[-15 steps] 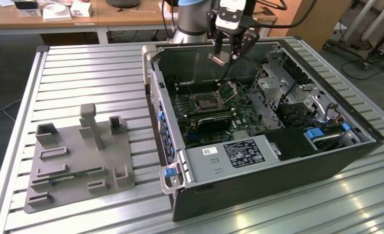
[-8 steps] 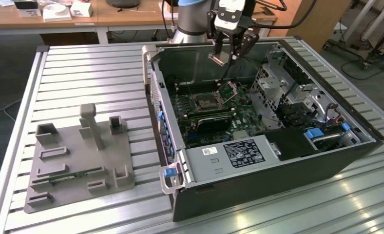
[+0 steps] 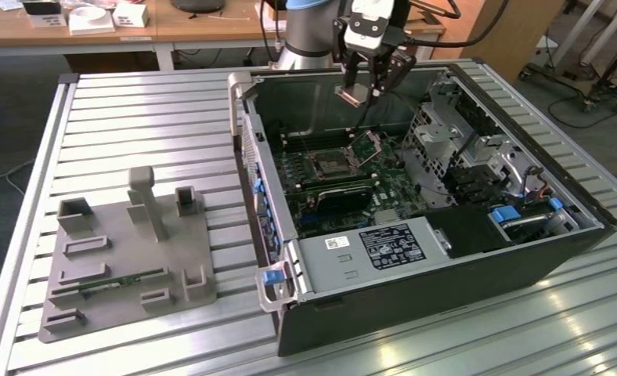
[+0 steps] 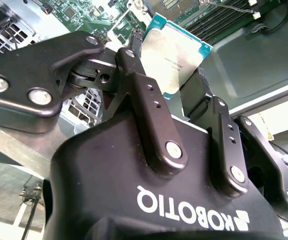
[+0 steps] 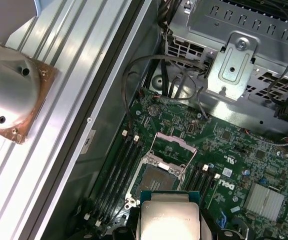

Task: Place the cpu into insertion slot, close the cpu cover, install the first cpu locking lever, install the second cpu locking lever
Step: 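Place the cpu into insertion slot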

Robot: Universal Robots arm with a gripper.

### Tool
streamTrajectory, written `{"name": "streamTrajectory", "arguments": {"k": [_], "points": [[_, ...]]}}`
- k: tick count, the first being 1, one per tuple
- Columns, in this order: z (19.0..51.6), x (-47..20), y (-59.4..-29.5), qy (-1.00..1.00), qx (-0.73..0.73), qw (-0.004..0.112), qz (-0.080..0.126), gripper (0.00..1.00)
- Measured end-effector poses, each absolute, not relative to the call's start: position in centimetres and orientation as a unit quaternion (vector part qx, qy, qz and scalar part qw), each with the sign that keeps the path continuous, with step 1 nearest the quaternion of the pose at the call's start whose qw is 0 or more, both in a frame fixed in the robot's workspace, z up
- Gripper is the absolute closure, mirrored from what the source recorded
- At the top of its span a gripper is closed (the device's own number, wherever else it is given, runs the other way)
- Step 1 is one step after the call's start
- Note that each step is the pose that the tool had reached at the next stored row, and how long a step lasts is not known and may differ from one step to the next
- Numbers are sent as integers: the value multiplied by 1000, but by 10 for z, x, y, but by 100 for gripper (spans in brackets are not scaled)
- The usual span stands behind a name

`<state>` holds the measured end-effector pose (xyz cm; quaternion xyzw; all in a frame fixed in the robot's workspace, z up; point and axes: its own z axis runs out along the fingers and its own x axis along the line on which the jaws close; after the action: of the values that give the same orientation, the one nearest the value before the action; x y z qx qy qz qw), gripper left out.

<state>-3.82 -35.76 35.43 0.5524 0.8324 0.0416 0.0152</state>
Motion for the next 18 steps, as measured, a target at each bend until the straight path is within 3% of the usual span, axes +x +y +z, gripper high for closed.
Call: {"name": "streamTrajectory", "arguments": {"k": [18], "points": [[326,-38,-356,767,640,20,39,46]]}}
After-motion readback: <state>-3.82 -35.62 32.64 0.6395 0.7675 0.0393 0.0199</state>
